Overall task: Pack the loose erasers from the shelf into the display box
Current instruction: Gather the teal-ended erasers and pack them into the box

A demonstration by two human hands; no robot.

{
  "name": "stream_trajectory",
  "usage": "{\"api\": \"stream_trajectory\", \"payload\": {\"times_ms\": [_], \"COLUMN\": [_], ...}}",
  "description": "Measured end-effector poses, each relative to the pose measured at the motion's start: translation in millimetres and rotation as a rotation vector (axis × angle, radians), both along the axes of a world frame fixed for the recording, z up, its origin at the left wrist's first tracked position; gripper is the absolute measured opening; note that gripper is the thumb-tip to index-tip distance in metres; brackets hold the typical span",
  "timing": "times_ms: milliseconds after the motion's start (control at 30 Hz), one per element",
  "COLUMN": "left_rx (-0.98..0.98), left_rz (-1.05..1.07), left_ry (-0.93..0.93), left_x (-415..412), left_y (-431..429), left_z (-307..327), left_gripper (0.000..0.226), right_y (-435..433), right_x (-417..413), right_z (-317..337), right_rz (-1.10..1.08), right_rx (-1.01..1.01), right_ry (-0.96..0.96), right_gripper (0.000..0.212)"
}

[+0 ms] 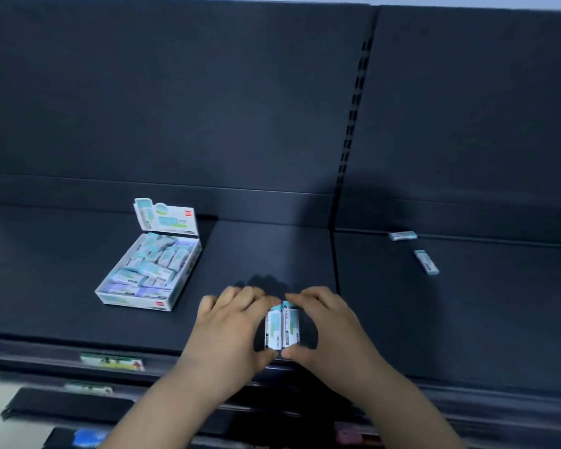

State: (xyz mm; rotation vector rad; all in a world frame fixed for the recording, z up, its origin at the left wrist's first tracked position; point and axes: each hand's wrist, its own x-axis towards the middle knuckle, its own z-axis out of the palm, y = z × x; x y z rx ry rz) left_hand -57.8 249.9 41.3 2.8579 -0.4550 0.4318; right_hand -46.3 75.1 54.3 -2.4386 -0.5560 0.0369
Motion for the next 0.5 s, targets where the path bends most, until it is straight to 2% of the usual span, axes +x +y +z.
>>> {"api": "stream_trajectory", "payload": {"times_ms": [300,500], "left_rx": [0.097,0.118], "left_rz": [0.046,0.067], "left_ry": [0.033,0.008], "left_x": [10.8,21.3], "left_y": [28.6,49.3], "left_z": [-16.8,-12.5], "left_gripper": [0.074,0.072], "right_y": [25.4,43.9], "right_x": [26.9,50.6], "right_z": [-17.9,-18.7], "right_rz": [0.054,0.122], "right_rx": [0.005,-0.004], "right_ry": [0.089,0.067], "right_gripper": [0.068,0.073]}}
